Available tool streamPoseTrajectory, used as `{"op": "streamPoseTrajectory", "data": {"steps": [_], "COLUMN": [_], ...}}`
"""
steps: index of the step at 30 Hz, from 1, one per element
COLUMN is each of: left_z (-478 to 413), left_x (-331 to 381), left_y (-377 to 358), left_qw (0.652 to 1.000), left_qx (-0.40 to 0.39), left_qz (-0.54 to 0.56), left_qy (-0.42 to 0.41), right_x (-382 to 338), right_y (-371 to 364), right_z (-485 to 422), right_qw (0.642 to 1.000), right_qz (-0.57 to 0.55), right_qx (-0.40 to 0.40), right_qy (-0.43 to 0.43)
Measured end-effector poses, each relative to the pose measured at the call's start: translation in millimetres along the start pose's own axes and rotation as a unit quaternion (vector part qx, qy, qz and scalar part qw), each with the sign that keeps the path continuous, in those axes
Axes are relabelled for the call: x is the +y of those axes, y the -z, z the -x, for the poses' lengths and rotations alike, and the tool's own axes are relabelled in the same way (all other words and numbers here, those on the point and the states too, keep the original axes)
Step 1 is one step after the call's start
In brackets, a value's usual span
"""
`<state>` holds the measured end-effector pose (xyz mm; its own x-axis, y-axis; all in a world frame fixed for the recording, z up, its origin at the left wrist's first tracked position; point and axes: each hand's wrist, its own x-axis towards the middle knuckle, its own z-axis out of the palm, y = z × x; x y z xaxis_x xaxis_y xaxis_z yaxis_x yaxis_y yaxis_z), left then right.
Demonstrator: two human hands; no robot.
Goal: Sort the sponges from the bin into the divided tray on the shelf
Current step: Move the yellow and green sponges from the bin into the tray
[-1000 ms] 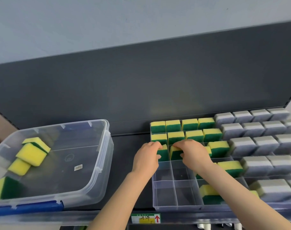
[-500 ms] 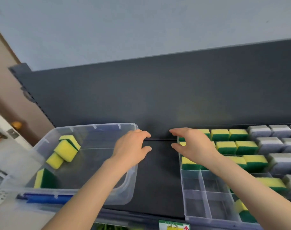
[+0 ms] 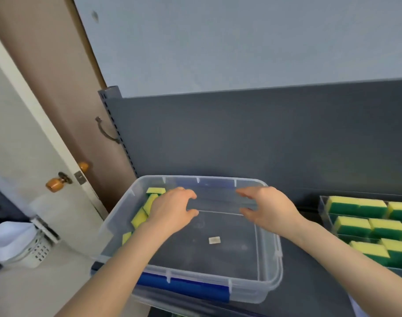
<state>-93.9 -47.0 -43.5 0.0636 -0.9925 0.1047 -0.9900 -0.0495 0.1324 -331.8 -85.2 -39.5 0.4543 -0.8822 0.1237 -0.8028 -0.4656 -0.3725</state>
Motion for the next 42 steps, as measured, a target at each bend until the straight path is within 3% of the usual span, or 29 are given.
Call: {"op": "streamPoseTrajectory", "data": {"steps": [5, 11, 16, 21, 24, 27, 33, 42], "left_z": [-14, -37, -60, -77, -81, -83, -75, -59], "left_x": [-70, -146, -181, -186, -182, -179, -191, -197], "left_y": [6, 10, 0, -19, -31, -36, -17, 13], "left_qw": [1.000, 0.999, 0.987, 0.944, 0.925, 0.927, 0.961, 0.966], "left_qx": [-0.010, -0.019, -0.058, -0.092, -0.091, -0.076, -0.068, -0.093], "left_qz": [-0.016, -0.019, -0.042, -0.130, -0.164, -0.163, -0.051, -0.093], "left_qy": [0.015, -0.024, -0.143, -0.289, -0.330, -0.329, -0.265, -0.221], "right_x": [-42, -78, -95, -107, -111, -114, -121, -155], "right_y": [-32, -63, -85, -99, -103, -106, -121, -151], "right_z": [-27, -53, -72, -94, -105, -116, -141, -181], "right_qw": [1.000, 0.999, 0.997, 0.995, 0.994, 0.993, 0.991, 0.997], "right_qz": [0.011, 0.038, 0.043, 0.054, 0.055, 0.060, 0.064, 0.029], "right_qx": [-0.015, -0.028, -0.045, -0.073, -0.081, -0.090, -0.119, -0.066], "right_qy": [0.000, -0.014, -0.035, -0.037, -0.038, -0.036, -0.022, 0.042]}}
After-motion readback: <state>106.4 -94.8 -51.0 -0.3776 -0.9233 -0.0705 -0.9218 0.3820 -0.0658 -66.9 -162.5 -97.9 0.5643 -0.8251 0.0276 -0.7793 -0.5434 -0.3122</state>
